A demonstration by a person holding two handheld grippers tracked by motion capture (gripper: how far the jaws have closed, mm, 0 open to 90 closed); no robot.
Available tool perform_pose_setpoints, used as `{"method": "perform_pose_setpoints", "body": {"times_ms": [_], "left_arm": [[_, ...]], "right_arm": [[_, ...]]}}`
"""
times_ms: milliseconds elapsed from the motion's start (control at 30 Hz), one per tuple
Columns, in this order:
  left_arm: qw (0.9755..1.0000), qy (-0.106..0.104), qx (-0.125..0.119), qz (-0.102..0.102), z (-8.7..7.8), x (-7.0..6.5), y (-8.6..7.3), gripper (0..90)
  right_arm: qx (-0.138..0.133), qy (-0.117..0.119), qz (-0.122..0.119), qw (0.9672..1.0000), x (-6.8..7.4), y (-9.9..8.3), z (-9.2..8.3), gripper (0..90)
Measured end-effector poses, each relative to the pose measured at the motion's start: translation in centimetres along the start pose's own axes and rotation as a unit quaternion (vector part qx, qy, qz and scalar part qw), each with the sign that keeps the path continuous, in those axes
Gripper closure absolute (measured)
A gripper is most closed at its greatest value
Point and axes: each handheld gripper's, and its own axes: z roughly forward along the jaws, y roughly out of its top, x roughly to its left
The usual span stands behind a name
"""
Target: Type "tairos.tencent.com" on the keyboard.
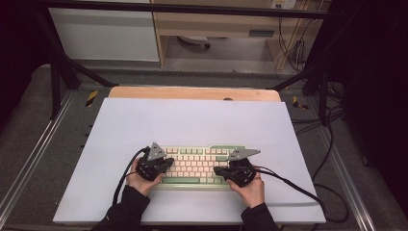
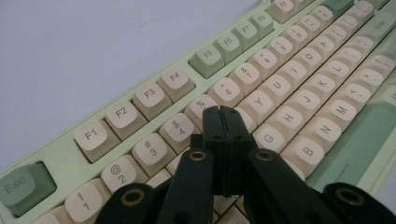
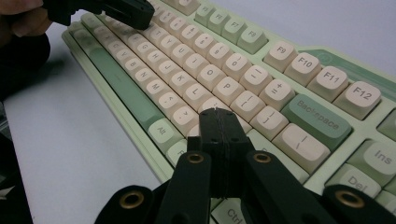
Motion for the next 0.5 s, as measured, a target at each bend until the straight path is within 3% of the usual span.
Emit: {"method": "perform_pose_setpoints", "body": {"times_ms": [233,500], "left_arm": [[1.0000,-0.003,0.003,0.000,0.19,0.02,-0.10,90.0],[0.9999,-0.007,-0.007,0.005,-0.67,-0.06,-0.04,90.0]], "right_arm": [[0.001,0.000,0.002,1.0000,0.00,-0.06,0.11,90.0],[-0.003,-0.001,0.004,1.0000,0.02,0.03,-0.08,90.0]]}}
